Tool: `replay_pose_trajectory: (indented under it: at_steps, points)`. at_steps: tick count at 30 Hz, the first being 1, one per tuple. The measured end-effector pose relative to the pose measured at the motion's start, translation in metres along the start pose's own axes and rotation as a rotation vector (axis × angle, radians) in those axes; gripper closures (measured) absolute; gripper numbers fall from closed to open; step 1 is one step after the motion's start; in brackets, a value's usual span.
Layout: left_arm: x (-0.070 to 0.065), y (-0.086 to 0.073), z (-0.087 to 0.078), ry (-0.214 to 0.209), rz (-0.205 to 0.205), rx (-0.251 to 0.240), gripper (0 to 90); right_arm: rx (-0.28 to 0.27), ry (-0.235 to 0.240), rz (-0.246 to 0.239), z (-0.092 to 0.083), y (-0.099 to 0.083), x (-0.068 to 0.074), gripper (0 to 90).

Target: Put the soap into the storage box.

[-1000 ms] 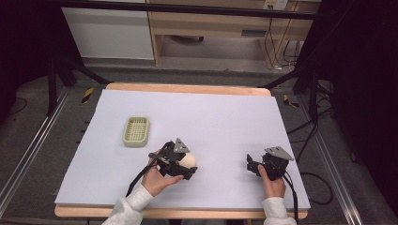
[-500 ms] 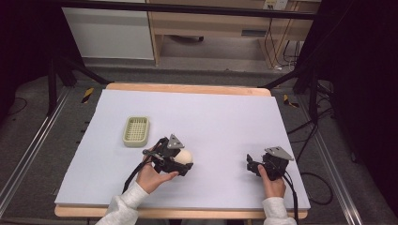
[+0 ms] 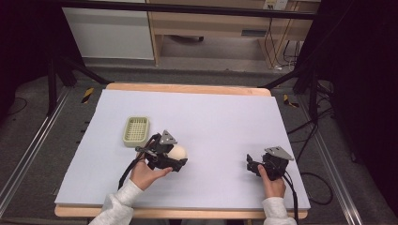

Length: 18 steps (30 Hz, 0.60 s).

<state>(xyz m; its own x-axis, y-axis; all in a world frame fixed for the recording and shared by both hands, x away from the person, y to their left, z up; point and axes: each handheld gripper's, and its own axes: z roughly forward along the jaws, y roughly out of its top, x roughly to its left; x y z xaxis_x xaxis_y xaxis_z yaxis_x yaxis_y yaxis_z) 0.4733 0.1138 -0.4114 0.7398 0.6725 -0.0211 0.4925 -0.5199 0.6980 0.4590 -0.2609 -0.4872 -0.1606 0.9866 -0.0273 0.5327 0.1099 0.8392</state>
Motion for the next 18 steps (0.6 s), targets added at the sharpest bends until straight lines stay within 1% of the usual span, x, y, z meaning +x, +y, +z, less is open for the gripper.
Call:
replay_pose_trajectory:
  at_steps: [7,10,12,16,18]
  points:
    - [0.008,0.002,-0.006,0.014,-0.013,-0.008,24.4,-0.001,0.000,-0.001,0.000,0.000,0.000,3.8]
    - [0.012,0.004,-0.009,0.023,-0.010,-0.011,24.4,0.001,0.002,0.003,0.000,0.000,0.000,3.8]
    - [0.014,0.005,-0.011,0.026,-0.019,-0.020,24.4,0.001,0.002,0.003,0.000,0.000,0.000,3.7]
    - [0.019,0.007,-0.016,0.036,-0.021,-0.026,24.4,-0.001,0.002,-0.001,0.000,0.000,0.000,3.8]
    - [0.024,0.008,-0.019,0.046,-0.031,-0.030,24.4,0.000,0.002,0.000,0.000,0.000,0.000,3.7]
